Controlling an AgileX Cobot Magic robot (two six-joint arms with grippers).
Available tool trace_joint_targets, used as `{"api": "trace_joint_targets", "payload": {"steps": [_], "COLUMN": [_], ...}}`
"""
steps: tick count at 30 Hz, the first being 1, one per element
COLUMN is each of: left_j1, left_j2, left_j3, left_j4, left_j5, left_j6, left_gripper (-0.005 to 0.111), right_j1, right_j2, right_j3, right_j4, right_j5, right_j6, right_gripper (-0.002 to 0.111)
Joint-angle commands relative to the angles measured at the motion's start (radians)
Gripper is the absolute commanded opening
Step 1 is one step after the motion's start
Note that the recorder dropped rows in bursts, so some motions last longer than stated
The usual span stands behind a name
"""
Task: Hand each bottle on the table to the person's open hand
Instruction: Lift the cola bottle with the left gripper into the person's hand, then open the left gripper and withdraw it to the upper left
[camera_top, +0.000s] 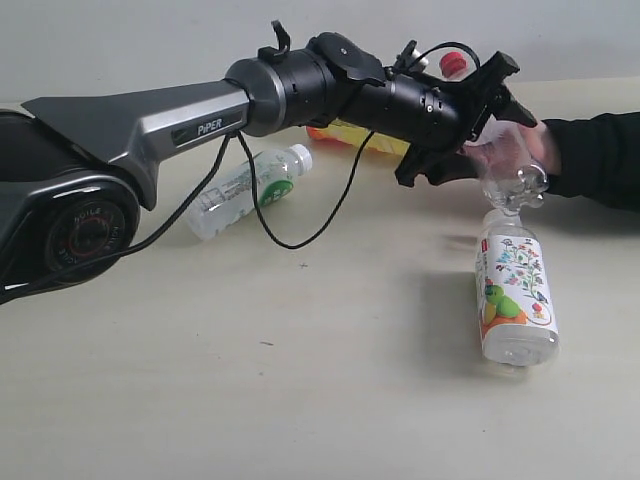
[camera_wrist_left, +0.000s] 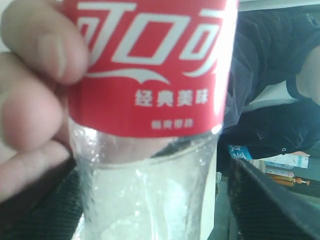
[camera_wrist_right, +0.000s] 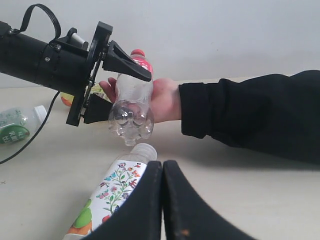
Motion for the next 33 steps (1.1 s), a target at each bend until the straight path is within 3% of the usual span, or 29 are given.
{"api": "trace_joint_targets", "payload": {"steps": [1, 6, 33], "left_j1": [0.003, 0.003, 0.010], "left_j2": [-0.016, -0.048, -0.145], "left_j3": [-0.008, -0.008, -0.008], "left_j4": [-0.002, 0.007, 0.277], "left_j5": [0.030, 0.097, 0.345], "left_j6": [0.007, 0.023, 0.032], "left_gripper": [0.081, 0.090, 0.089], "right_j1": [-0.005, -0.005, -0.005], "right_j2": [-0.005, -0.005, -0.005], "right_j3": [0.003, 0.003, 0.003], "right_j4": [0.000, 0.000, 0.000], "right_j5": [-0.008, -0.008, -0.008], "right_j6": [-0.005, -0.005, -0.005], "right_gripper": [0.000, 0.000, 0.000]}}
